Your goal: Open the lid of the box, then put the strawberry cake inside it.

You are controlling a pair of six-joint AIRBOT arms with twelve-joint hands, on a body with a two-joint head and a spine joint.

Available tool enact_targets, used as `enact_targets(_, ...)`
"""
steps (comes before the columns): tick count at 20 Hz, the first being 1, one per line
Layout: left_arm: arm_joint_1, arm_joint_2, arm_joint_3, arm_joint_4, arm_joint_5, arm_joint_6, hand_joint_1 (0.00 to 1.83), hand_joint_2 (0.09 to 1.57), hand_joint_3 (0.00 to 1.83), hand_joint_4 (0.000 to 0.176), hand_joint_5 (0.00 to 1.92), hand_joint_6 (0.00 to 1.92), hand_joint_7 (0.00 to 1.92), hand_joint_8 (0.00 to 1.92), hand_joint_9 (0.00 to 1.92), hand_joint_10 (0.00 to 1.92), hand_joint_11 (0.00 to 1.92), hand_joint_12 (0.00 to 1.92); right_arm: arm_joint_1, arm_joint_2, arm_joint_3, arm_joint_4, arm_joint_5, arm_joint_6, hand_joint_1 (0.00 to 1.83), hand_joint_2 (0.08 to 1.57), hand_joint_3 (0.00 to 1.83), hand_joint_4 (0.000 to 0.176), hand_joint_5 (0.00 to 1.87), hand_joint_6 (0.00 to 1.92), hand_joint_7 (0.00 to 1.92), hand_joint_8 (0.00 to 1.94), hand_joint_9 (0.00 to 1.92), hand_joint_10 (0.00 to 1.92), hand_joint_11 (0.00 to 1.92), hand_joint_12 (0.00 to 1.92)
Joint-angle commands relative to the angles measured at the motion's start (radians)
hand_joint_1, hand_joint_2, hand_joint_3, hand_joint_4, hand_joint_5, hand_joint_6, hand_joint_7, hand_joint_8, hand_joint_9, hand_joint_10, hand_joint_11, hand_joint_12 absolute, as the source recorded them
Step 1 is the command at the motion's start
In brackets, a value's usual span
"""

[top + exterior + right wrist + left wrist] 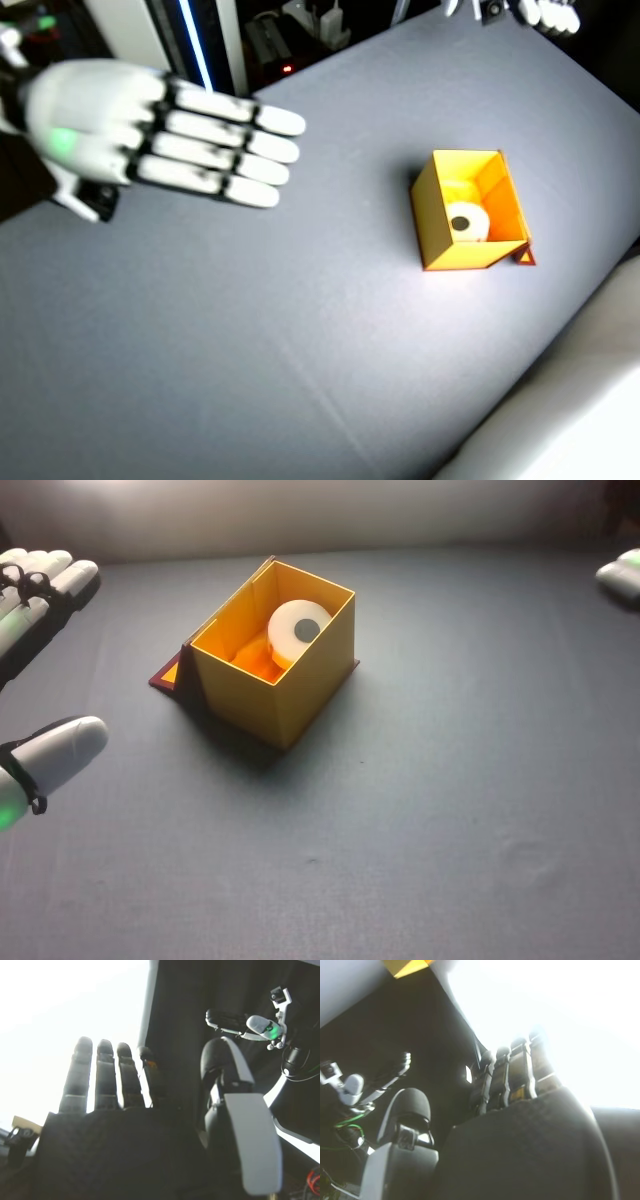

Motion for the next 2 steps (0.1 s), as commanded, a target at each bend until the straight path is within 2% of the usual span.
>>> enact_targets(1,-0.003,0.009,0.002,-0.019,-0.131,0.004,0.11,1.38,0.00,0.064,0.00,0.00,0.00,0.00,0.00,0.00,0.00,0.00,-0.013,0.017,-0.005,0.044,0.230,0.000,0.37,1.35,0.00,0.000,0.00,0.00,0.00,0.00,0.00,0.00,0.00,0.00)
enact_targets(2,-0.003,0.010,0.002,-0.016,-0.131,0.005,0.24,1.39,0.00,0.098,0.00,0.00,0.00,0.00,0.00,0.00,0.00,0.00,-0.036,0.023,-0.008,0.058,0.264,0.000,0.36,1.33,0.00,0.000,0.00,0.00,0.00,0.00,0.00,0.00,0.00,0.00)
